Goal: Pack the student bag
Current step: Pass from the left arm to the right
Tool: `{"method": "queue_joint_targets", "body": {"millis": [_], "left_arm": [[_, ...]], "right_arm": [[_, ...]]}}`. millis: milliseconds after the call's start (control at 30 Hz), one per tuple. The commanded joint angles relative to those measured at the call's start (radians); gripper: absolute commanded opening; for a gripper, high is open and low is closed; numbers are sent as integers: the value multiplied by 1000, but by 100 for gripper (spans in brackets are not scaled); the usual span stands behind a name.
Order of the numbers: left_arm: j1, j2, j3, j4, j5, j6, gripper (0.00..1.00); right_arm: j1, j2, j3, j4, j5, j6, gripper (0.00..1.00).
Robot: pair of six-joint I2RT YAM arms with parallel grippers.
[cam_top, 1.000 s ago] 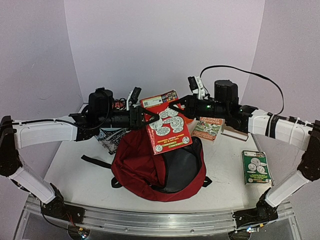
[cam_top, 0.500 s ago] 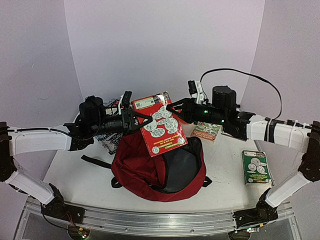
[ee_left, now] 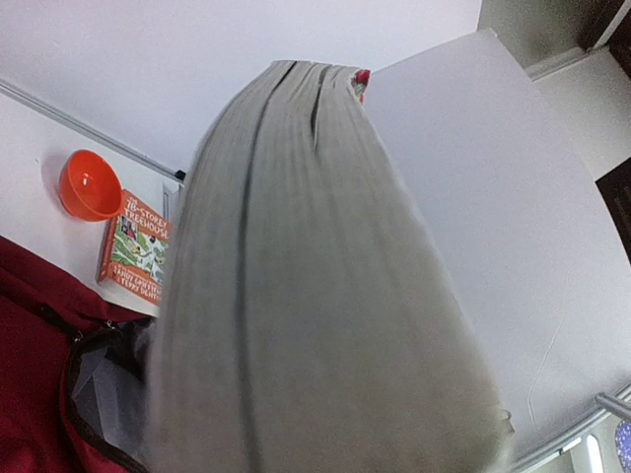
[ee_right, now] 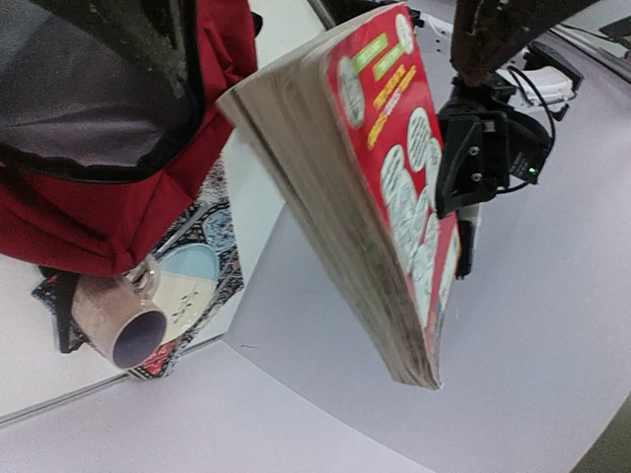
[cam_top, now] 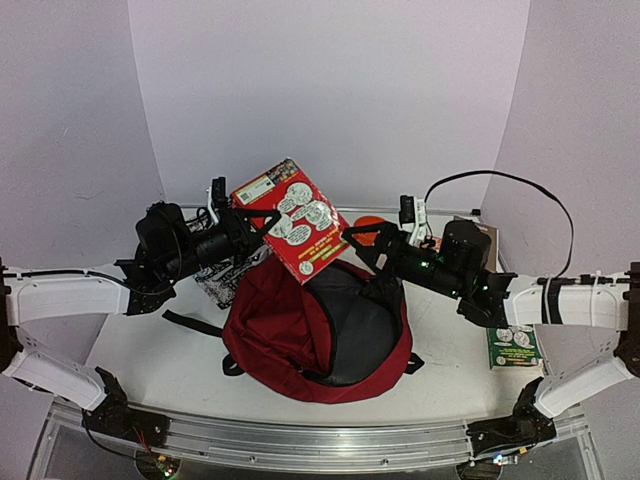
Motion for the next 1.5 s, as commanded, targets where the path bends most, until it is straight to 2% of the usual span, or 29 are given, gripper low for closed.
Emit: {"method": "queue_joint_targets", "body": {"millis": [0, 167, 633, 800, 900, 1033, 1200, 1367, 1467], "left_arm": [[3, -43, -2, 182, -89, -72, 0], [3, -51, -5, 203, -120, -90, 0], [2, -57, -38, 245, -102, -146, 0], [2, -70, -64, 248, -106, -161, 0], [2, -73, -77, 247, -106, -173, 0], [2, -73, -89, 251, -103, -186, 0], [2, -69, -98, 255, -79, -202, 0], [2, -83, -137, 258, -72, -196, 0], [2, -98, -172, 255, -99, -147, 10]], "right_arm": [[55, 32, -5, 253, 76, 68, 98], [74, 107, 17, 360, 56, 107, 98], [93, 252, 202, 466, -23, 101, 98], [93, 236, 220, 476, -7, 67, 92], [92, 225, 222, 477, 5, 47, 85], [91, 216, 215, 477, 18, 35, 71], [84, 215, 209, 481, 22, 26, 41], [77, 211, 205, 489, 6, 11, 3], [70, 196, 187, 489, 7, 7, 0]]}}
